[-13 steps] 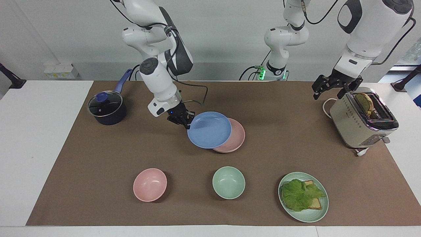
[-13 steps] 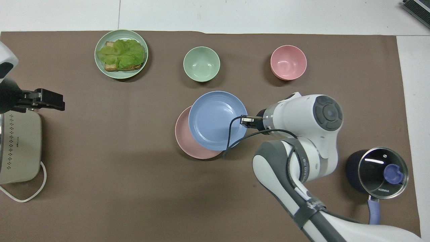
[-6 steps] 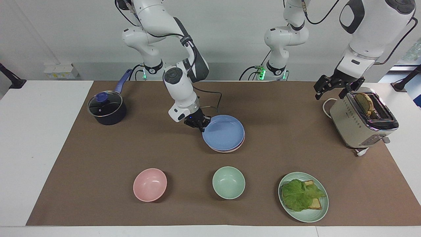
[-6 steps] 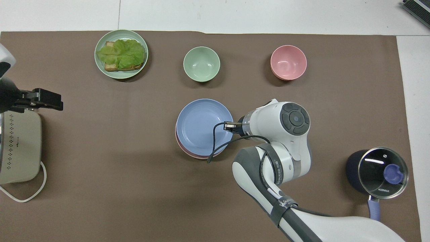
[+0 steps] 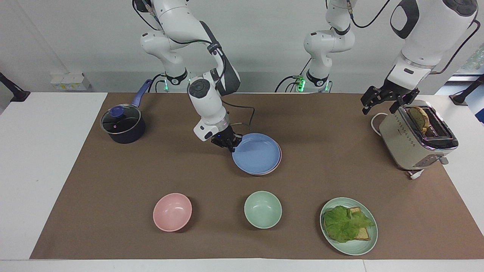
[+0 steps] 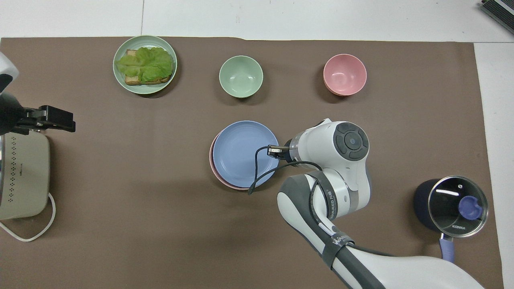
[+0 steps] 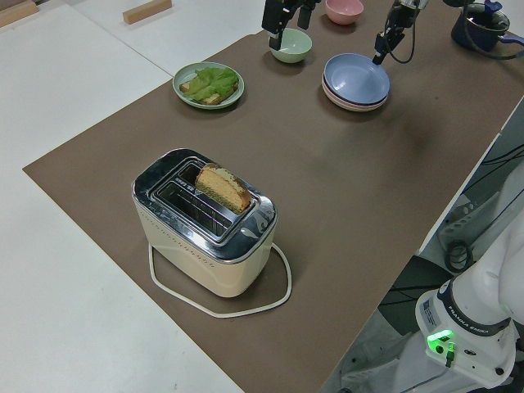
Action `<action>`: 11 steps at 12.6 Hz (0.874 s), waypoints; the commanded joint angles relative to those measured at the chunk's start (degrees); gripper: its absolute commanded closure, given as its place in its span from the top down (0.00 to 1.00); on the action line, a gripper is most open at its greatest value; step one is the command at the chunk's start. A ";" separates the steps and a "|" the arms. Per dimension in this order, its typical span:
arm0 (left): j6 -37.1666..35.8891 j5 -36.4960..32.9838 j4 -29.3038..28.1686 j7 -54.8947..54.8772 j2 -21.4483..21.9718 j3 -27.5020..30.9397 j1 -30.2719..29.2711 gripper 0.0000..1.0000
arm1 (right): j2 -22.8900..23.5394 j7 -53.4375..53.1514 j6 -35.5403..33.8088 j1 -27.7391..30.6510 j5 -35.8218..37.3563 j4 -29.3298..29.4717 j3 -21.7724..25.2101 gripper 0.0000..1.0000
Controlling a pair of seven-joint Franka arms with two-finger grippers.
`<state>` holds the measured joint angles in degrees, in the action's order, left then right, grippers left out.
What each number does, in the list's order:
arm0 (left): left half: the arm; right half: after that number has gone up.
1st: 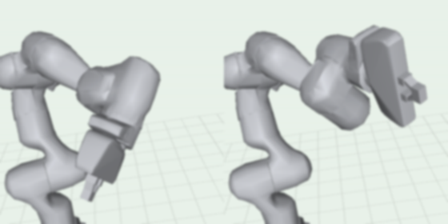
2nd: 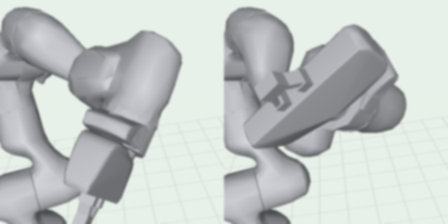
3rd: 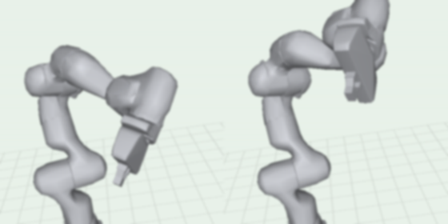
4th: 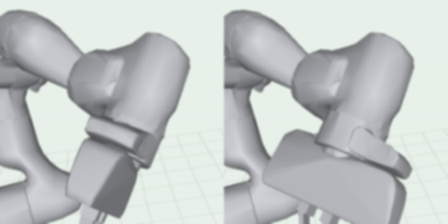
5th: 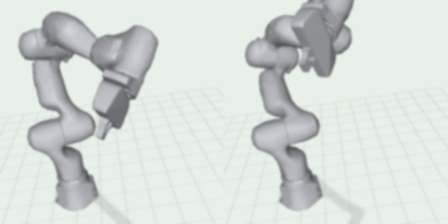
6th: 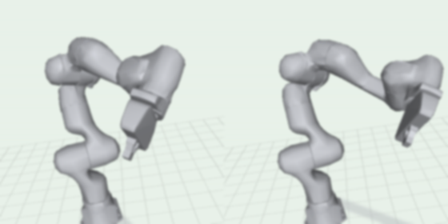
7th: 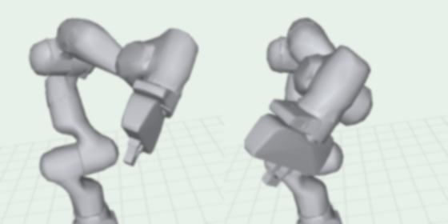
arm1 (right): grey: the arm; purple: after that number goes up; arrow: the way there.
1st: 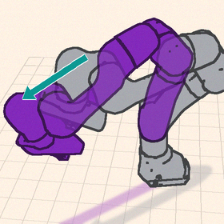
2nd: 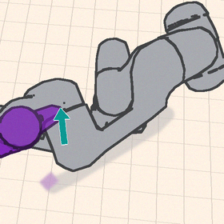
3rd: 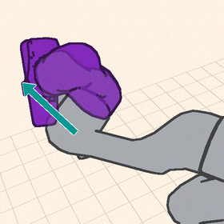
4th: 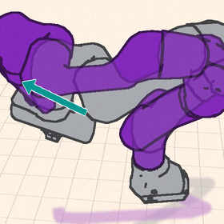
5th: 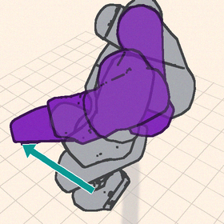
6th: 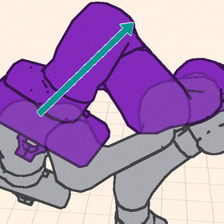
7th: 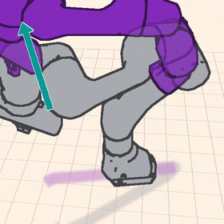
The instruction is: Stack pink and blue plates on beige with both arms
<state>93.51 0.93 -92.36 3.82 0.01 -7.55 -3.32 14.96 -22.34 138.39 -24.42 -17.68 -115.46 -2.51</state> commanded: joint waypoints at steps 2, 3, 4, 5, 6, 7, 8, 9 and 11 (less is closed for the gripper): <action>-1.23 -0.76 1.04 0.05 -0.28 0.17 0.16 1.00 | 0.34 -2.09 -0.66 -0.19 1.34 2.16 0.05 1.00; -1.23 -0.67 1.04 0.05 -0.28 0.17 0.16 1.00 | -0.01 -2.09 -1.45 0.16 1.34 2.60 0.13 1.00; -1.23 -0.67 1.04 0.05 -0.28 0.17 0.16 1.00 | -0.89 -2.09 -3.02 0.51 1.42 3.13 0.48 1.00; -1.23 -0.75 1.04 0.05 -0.28 0.17 0.16 1.00 | -2.37 -2.18 -4.43 0.78 1.51 3.13 1.01 1.00; -1.23 -0.76 1.04 0.05 -0.28 0.17 0.16 1.00 | -4.30 -2.27 -5.23 2.34 2.12 3.13 1.54 1.00; -1.23 -0.76 1.04 0.05 -0.28 0.17 0.16 1.00 | -6.32 -2.01 -6.63 5.14 4.48 3.04 1.72 1.00; -1.23 -0.76 1.04 0.05 -0.28 0.17 0.16 1.00 | -8.52 -1.74 -8.82 8.57 8.24 3.04 1.63 1.00; -1.23 -0.76 1.04 0.05 -0.28 0.17 0.16 1.00 | -10.37 -1.57 -10.41 10.86 11.06 3.04 1.54 1.00; -1.23 -0.76 1.04 0.05 -0.28 0.17 0.16 1.00 | -13.36 -1.22 -13.31 14.56 14.86 3.04 1.63 1.00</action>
<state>93.51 0.93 -92.36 3.82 0.01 -7.55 -3.32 4.65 -22.95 127.13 -12.29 -5.92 -111.41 -0.19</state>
